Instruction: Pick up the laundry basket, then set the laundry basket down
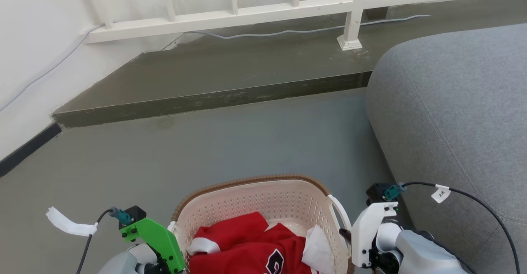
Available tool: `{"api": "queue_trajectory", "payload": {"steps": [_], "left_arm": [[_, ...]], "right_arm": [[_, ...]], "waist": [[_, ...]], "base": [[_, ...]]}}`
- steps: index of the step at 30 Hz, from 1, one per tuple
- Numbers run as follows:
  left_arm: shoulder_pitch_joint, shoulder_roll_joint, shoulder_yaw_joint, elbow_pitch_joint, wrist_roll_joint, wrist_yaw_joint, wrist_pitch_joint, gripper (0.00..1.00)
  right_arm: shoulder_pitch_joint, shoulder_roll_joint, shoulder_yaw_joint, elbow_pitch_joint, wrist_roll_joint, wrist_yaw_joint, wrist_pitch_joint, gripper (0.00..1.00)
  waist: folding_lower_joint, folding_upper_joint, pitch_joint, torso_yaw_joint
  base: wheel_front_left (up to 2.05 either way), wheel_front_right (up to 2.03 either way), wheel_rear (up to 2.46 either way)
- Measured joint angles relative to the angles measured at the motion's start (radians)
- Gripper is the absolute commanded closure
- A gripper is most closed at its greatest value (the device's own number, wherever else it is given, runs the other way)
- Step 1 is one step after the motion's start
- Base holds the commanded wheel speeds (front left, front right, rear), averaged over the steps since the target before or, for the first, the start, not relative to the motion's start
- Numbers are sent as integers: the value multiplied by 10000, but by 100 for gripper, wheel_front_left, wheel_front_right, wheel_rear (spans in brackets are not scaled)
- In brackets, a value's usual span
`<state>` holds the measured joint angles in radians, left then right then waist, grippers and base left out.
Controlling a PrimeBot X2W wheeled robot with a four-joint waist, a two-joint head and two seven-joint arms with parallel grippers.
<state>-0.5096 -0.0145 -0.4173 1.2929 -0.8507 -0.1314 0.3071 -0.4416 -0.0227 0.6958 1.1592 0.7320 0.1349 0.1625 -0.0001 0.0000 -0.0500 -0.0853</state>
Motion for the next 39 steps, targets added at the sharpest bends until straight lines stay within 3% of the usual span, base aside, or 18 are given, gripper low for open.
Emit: {"api": "queue_trajectory", "payload": {"steps": [39], "left_arm": [[-29, 4, -138, -136, -88, 12, -366, 100]], "right_arm": [[-287, -4, 196, 161, 188, 0, -393, 100]], "waist": [[1, 0, 544, 108]], "base": [[0, 0, 0]]}}
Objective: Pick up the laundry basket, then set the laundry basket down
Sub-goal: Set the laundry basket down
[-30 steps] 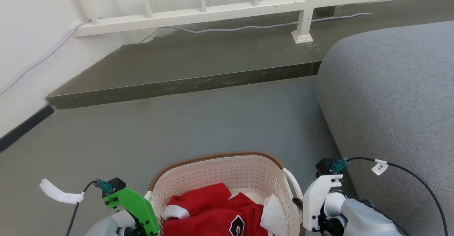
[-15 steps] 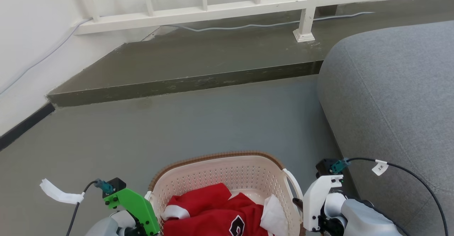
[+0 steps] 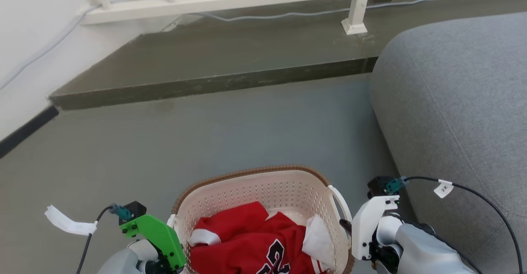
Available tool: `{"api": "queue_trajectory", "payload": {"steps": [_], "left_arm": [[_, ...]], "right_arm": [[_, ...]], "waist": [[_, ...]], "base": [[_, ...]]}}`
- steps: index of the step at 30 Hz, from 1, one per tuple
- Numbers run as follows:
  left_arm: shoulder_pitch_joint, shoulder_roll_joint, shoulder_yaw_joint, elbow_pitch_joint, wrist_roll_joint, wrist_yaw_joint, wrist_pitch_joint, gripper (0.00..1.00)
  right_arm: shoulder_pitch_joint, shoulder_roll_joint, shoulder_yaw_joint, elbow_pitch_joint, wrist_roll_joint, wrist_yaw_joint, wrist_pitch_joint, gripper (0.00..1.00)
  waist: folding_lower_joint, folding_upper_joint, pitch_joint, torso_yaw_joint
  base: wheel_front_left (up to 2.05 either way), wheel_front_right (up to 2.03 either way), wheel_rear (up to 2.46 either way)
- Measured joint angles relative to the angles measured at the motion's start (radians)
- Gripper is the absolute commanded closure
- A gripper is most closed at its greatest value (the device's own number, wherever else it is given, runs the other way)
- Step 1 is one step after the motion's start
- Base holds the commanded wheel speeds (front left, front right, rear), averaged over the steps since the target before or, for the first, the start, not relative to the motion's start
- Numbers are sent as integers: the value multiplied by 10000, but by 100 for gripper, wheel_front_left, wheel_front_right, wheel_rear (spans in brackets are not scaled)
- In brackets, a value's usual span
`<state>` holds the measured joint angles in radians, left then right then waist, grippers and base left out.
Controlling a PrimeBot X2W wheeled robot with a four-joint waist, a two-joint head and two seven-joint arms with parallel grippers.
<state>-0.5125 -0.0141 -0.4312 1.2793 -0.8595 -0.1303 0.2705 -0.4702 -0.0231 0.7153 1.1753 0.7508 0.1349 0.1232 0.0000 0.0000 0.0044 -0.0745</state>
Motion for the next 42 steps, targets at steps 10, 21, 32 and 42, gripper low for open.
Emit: {"api": "queue_trajectory", "payload": {"steps": [10, 21, 32, 42], "left_arm": [[-557, 0, -155, -209, 50, 125, -314, 100], [-1311, -6, -284, -391, 238, 253, -616, 100], [-2245, -10, -286, -602, 295, 443, -1022, 100], [-3229, -10, -339, -876, 669, 648, -1503, 100]], "right_arm": [[-580, -79, -4, 29, -17, 0, -316, 100], [-1214, -242, -17, -75, -33, 0, -794, 100], [-2122, -420, -25, -226, -121, 0, -1310, 100], [-3122, -642, -6, -368, -268, 0, -1680, 100]], "waist": [[0, 0, 835, 26], [0, 0, 2022, 33], [1, 0, 3541, 22], [1, 0, 4825, 102]], "base": [[0, 0, 0], [0, 0, 0], [0, 0, 0], [0, 0, 0]]}}
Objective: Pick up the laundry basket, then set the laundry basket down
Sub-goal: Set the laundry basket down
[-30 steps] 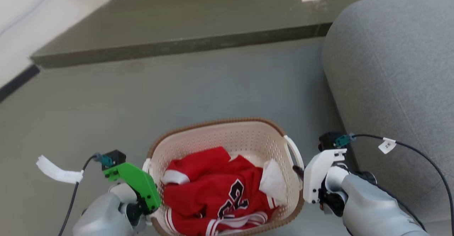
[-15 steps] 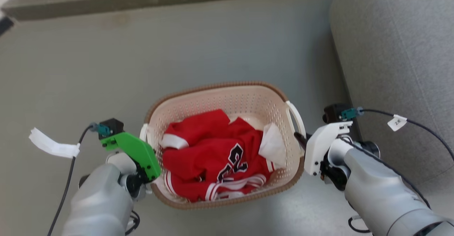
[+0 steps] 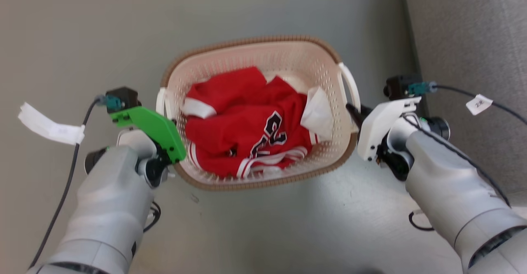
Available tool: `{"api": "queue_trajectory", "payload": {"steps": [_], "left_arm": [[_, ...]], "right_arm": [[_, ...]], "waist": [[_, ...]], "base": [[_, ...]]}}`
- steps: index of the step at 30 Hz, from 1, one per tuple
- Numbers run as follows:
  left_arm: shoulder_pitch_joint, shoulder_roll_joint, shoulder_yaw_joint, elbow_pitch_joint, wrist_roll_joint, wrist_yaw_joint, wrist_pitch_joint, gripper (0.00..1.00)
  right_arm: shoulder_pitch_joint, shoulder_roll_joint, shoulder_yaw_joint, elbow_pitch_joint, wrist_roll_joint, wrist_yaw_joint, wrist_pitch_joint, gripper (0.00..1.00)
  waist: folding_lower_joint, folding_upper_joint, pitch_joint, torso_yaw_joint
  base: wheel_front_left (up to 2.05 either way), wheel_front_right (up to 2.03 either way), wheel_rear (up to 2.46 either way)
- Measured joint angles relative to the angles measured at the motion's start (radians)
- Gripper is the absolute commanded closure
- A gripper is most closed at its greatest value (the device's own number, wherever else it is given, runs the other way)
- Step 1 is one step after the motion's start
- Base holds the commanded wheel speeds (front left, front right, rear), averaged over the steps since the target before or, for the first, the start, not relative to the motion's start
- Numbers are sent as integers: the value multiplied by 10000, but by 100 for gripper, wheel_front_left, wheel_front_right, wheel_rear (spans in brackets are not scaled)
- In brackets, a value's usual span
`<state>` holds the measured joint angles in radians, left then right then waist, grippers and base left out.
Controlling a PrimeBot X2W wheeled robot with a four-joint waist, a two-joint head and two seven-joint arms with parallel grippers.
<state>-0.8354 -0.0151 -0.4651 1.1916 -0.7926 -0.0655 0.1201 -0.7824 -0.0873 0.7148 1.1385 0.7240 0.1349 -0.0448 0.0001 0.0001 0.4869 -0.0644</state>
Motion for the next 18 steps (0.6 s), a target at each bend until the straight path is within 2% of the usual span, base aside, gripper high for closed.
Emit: {"api": "queue_trajectory", "payload": {"steps": [18], "left_arm": [[-1667, 81, -257, -353, 596, 295, -963, 100]], "right_arm": [[-1619, -259, -104, -121, -140, 0, -920, 100]], "waist": [[0, 0, 2321, 148]], "base": [[0, 0, 0]]}}
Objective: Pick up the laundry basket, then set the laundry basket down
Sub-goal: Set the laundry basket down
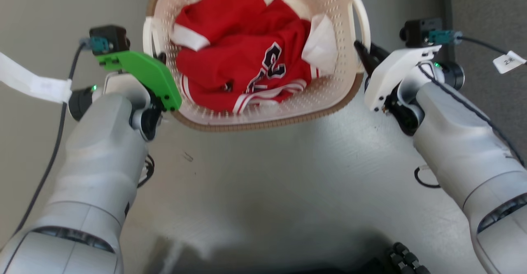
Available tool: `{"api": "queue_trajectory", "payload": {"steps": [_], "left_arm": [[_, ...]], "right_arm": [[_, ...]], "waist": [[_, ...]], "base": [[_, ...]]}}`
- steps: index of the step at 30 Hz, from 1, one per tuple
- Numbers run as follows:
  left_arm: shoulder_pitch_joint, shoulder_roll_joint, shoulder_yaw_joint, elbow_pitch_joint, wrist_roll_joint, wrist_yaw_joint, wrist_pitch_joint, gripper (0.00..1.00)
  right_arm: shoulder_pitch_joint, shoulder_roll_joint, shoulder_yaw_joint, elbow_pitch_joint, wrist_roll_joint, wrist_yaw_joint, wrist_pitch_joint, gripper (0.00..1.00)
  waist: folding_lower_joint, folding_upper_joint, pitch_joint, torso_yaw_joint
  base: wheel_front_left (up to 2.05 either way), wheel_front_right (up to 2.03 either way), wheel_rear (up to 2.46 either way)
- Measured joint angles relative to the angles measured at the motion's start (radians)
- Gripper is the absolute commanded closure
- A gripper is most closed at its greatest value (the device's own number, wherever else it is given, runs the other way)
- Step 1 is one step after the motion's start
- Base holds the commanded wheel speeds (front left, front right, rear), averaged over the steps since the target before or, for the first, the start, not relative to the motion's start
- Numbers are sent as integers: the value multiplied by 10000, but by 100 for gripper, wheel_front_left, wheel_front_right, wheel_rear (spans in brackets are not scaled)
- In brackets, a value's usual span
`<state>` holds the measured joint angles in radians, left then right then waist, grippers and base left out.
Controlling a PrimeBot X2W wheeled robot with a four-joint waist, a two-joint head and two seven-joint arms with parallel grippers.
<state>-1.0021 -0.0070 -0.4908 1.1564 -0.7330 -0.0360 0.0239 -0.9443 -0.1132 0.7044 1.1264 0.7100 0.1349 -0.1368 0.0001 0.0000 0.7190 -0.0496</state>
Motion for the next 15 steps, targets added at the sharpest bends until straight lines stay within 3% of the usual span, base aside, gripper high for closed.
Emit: {"api": "queue_trajectory", "payload": {"steps": [15], "left_arm": [[-949, 25, -102, -81, 253, 42, -794, 100]], "right_arm": [[-939, -163, -100, -17, -284, -17, -742, 100]], "waist": [[0, 0, 1741, 87]], "base": [[0, 0, 0]]}}
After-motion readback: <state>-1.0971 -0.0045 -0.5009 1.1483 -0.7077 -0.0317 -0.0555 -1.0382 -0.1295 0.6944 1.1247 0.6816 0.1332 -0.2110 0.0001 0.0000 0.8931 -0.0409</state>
